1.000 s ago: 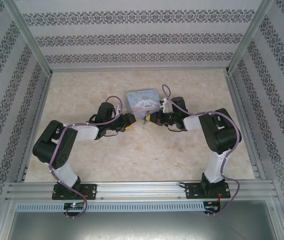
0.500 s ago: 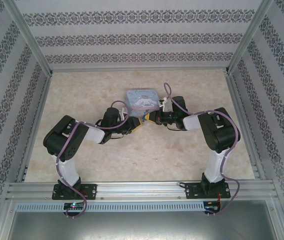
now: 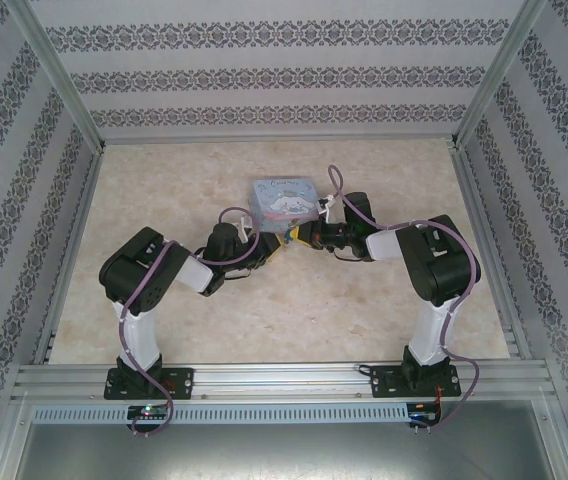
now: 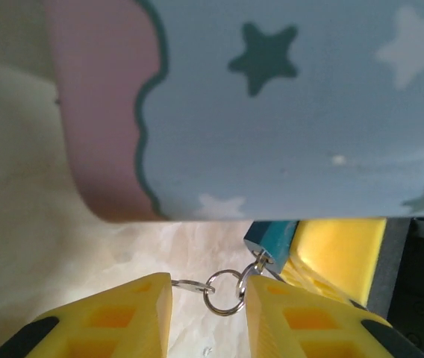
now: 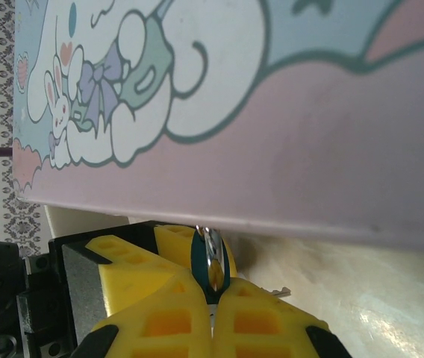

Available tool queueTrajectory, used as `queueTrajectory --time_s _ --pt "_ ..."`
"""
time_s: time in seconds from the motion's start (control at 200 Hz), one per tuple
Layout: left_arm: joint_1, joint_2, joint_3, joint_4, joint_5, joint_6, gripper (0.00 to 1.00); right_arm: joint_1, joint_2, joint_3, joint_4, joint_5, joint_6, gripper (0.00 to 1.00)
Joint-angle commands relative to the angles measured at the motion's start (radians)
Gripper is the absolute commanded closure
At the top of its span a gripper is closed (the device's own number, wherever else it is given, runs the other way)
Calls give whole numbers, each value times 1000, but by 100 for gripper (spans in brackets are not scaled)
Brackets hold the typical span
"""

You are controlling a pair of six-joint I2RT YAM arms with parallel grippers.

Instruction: Unlock the padlock with the key

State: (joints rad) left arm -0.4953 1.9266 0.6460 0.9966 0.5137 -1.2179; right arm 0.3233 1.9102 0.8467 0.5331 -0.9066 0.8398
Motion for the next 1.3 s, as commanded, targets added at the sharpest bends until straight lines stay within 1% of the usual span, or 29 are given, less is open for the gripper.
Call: queueTrajectory --time_s 0.0,0.18,0.23,0.565,0.595,0.724,0.784,0.859,0.959,0.984,1.094,1.194,1.294 --pt "-17 22 9 112 -23 -31 71 8 22 -3 15 -29 21 100" --pt "-26 46 24 142 -26 -50 72 11 23 0 17 -28 23 100" --pt "-27 51 28 152 -27 -56 74 13 24 2 15 -29 23 100" --pt "-31 74 58 163 -29 -69 77 16 24 0 15 -26 24 100" --pt "-32 76 61 162 -27 -70 79 16 25 0 16 -26 24 100" --pt "-34 81 65 162 -29 -73 82 16 24 0 16 -26 23 100" --pt "-33 83 66 162 -29 -72 87 17 24 -1 15 -28 23 100" --pt "-33 86 67 155 -29 -72 90 17 26 -1 16 -27 24 100" --pt "-34 82 71 131 -25 -70 99 17 27 -2 13 -21 22 100" --pt "-33 80 71 123 -25 -68 100 19 27 -3 14 -18 24 100" --pt "-35 48 72 32 -31 -39 100 21 24 -4 12 -2 35 100" --pt "-40 -5 83 -112 -48 30 100 25 21 -5 6 12 44 100" --pt "-60 -81 125 -342 -86 152 100 30 21 -4 4 24 57 100"
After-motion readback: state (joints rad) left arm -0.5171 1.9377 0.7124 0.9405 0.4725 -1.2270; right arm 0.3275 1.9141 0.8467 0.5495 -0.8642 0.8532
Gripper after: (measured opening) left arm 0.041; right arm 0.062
